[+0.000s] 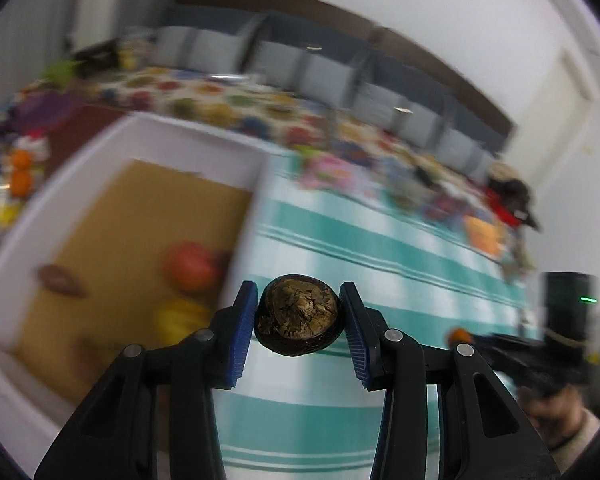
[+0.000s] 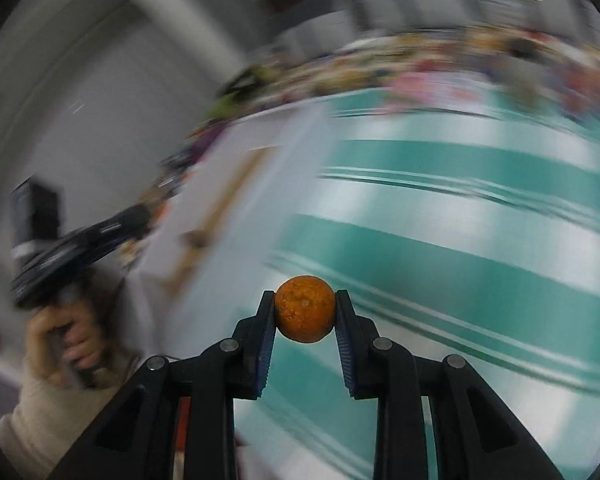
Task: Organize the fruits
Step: 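Open both tools over the white box, dropping dark fruit and mandarin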
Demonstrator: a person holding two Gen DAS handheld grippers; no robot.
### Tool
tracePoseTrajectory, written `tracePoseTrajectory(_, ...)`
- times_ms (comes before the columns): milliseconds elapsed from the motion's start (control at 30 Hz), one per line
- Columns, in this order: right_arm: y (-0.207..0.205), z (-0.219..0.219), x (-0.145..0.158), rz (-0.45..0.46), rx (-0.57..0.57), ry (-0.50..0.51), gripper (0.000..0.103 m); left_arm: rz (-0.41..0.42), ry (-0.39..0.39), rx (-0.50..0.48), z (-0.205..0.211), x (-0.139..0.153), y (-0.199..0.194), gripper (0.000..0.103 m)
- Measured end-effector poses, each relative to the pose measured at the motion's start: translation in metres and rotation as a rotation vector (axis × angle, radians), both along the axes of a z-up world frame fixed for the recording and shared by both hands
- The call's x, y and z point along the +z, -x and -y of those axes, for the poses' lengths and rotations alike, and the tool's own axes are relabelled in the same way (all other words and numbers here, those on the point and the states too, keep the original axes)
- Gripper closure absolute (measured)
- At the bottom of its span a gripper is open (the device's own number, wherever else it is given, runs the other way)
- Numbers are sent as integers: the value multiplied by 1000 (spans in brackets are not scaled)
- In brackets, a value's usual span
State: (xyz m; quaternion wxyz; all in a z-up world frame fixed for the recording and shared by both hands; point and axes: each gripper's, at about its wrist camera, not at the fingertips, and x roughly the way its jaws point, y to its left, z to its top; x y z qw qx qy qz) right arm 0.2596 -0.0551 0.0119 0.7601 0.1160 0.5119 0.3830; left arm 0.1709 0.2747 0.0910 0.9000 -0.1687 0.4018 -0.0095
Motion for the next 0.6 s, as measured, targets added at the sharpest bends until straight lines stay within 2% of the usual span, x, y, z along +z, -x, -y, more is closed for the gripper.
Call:
tracePoseTrajectory(67,4,-59,14,11,101,-15,74,-48,-4,63,-32,-12,-6,60)
tracePoseTrajectory(167,14,-145,22,43,250,23,74,-138,-24,137,-73,-45,-20,60)
tracePoseTrajectory(267,18,-219,8,47,353,113,74,-226,-11,191,-102,-79,-29,59)
tracePoseTrajectory(367,20,-260,-16,47,391,202,74,-279,-25,227,-118,-101,-32,58)
tracePoseTrajectory(433,21,-275,-30,35,398,242,70,-282,-36,240,-124,-105,-30,47)
tracePoseTrajectory(467,21,-280,-35,34,391,263,65,-275,-38,246,-125,-105,-27,43)
tracePoseTrajectory(500,19,-282,-39,41,373,275,46,-265,-44,251,-126,-104,-24,35)
tracePoseTrajectory(533,18,-281,-39,46,358,274,18,-252,-62,253,-125,-99,-20,32)
tracePoseTrajectory(567,16,-277,-37,50,331,263,8,-236,-82,247,-123,-94,-18,32)
tracePoseTrajectory(600,15,-273,-33,57,311,250,1,-213,-112,239,-120,-87,-15,30)
